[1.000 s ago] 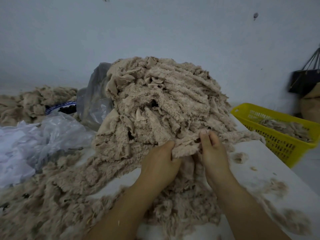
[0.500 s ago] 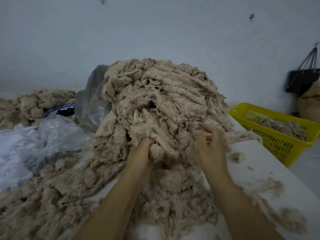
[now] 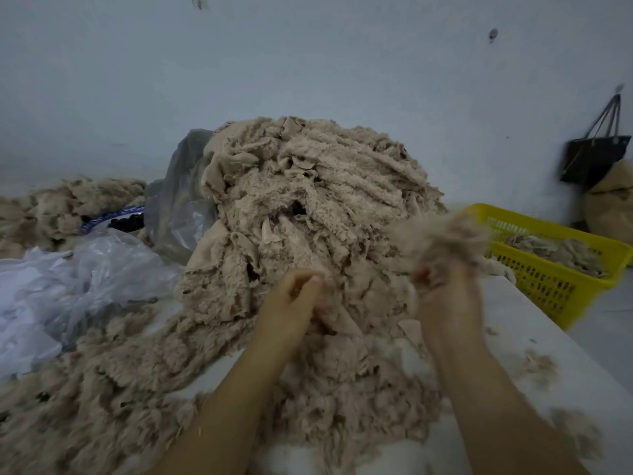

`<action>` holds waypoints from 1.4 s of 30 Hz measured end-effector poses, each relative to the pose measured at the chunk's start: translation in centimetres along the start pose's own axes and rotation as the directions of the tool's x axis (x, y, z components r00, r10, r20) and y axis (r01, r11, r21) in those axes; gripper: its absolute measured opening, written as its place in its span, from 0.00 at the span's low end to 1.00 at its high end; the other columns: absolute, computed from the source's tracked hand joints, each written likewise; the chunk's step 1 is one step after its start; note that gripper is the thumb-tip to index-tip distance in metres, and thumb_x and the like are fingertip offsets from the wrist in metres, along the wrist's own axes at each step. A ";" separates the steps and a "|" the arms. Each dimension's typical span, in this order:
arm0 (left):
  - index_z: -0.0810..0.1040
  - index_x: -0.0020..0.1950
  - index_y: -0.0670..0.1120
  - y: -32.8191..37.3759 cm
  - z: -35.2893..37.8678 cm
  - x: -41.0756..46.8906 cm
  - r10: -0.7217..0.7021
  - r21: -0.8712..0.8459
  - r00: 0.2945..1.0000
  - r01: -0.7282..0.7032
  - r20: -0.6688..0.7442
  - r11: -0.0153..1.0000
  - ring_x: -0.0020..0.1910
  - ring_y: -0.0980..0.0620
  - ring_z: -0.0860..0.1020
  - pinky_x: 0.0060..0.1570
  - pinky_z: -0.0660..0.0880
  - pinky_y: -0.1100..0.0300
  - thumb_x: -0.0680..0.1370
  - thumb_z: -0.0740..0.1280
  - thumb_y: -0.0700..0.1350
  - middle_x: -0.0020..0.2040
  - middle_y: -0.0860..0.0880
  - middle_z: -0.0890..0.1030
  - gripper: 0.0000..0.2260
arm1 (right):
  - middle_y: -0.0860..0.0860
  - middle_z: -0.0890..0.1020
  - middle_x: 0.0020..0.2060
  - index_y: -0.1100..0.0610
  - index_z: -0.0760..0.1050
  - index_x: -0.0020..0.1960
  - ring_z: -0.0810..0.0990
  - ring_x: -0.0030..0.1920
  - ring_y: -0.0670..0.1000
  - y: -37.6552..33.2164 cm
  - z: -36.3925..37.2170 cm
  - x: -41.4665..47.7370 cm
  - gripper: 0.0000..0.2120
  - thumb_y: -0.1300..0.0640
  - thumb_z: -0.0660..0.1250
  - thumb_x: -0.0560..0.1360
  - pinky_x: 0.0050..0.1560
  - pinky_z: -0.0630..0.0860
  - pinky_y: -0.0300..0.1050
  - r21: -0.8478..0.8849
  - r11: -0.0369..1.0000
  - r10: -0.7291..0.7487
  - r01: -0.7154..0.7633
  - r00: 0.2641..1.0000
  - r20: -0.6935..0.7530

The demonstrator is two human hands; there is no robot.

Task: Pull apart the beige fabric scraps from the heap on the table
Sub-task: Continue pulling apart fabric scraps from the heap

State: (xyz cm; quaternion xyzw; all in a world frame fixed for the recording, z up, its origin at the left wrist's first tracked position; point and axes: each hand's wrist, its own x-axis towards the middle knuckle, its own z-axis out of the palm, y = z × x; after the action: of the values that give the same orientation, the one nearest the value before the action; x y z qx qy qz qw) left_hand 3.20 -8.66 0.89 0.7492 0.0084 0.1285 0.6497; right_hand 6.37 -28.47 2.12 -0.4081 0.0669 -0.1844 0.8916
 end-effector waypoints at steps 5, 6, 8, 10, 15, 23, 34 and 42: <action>0.74 0.51 0.50 -1.9 -0.7 1.0 0.018 0.413 0.996 0.022 -0.092 0.911 0.48 0.51 0.76 0.42 0.72 0.57 0.81 0.65 0.53 0.51 0.51 0.76 0.07 | 0.55 0.80 0.57 0.61 0.71 0.68 0.83 0.40 0.48 0.7 -1.2 0.7 0.27 0.42 0.65 0.79 0.40 0.81 0.43 0.023 0.986 0.164 -0.163 0.985 -0.045; 0.73 0.53 0.49 -2.2 -0.7 1.0 -0.005 0.480 0.997 0.042 -0.077 0.876 0.50 0.50 0.76 0.45 0.73 0.55 0.80 0.65 0.55 0.53 0.50 0.75 0.11 | 0.54 0.84 0.52 0.60 0.77 0.62 0.82 0.37 0.48 1.6 -0.8 0.3 0.19 0.47 0.66 0.80 0.39 0.80 0.44 -0.201 0.967 0.162 -0.156 0.987 0.012; 0.74 0.53 0.47 -2.5 -0.5 1.1 -0.077 0.540 0.996 0.090 -0.047 0.837 0.51 0.48 0.77 0.49 0.76 0.52 0.78 0.66 0.59 0.52 0.49 0.76 0.16 | 0.48 0.86 0.42 0.53 0.82 0.51 0.82 0.39 0.48 3.0 0.0 -0.6 0.09 0.50 0.66 0.80 0.44 0.79 0.46 -0.626 0.780 0.147 0.020 0.966 0.214; 0.76 0.48 0.48 -2.7 -0.1 1.0 -0.090 0.600 0.996 0.058 0.023 0.798 0.47 0.50 0.77 0.46 0.75 0.56 0.79 0.65 0.59 0.48 0.50 0.78 0.14 | 0.43 0.82 0.42 0.48 0.79 0.47 0.80 0.45 0.46 4.5 0.3 -1.4 0.08 0.46 0.65 0.80 0.47 0.76 0.40 -0.850 0.406 0.208 0.336 0.871 0.444; 0.66 0.35 0.48 -2.2 0.5 0.7 -0.064 0.435 0.997 0.039 0.044 0.899 0.30 0.55 0.67 0.28 0.65 0.68 0.81 0.64 0.53 0.32 0.50 0.68 0.18 | 0.44 0.72 0.43 0.48 0.70 0.41 0.72 0.45 0.46 6.1 0.6 -2.8 0.10 0.47 0.63 0.80 0.41 0.68 0.38 -0.806 0.204 0.271 0.556 0.759 0.592; 0.76 0.40 0.47 -0.1 -0.3 0.4 -0.278 -0.501 0.948 0.318 0.155 0.805 0.31 0.54 0.78 0.32 0.75 0.60 0.82 0.65 0.45 0.33 0.49 0.79 0.11 | 0.38 0.71 0.28 0.40 0.68 0.38 0.67 0.28 0.40 4.9 0.9 -3.3 0.12 0.34 0.64 0.72 0.28 0.65 0.33 -0.763 0.577 0.354 0.293 0.751 0.557; 0.76 0.58 0.36 0.6 -0.8 0.5 -0.287 -0.805 0.915 0.391 0.285 0.446 0.40 0.49 0.84 0.37 0.82 0.59 0.85 0.58 0.47 0.46 0.40 0.84 0.15 | 0.41 0.77 0.34 0.42 0.75 0.43 0.73 0.33 0.42 3.2 1.5 -4.0 0.06 0.45 0.65 0.79 0.32 0.69 0.32 -0.667 0.624 0.098 0.408 0.806 0.584; 0.75 0.54 0.35 0.7 0.1 0.2 -0.360 -0.539 0.924 0.371 0.130 0.757 0.37 0.47 0.82 0.37 0.79 0.57 0.78 0.70 0.43 0.38 0.41 0.82 0.12 | 0.41 0.81 0.49 0.45 0.80 0.56 0.78 0.50 0.39 3.7 2.5 -5.6 0.07 0.52 0.65 0.80 0.52 0.75 0.38 -0.614 0.374 0.181 0.695 0.595 0.783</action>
State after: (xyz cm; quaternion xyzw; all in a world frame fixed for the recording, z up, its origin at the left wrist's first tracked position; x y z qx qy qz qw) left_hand 3.33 -8.78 1.59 0.5138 0.1105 -0.0107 0.8507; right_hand 2.92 -22.34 0.82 -0.8541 -0.2954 -0.0880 0.4189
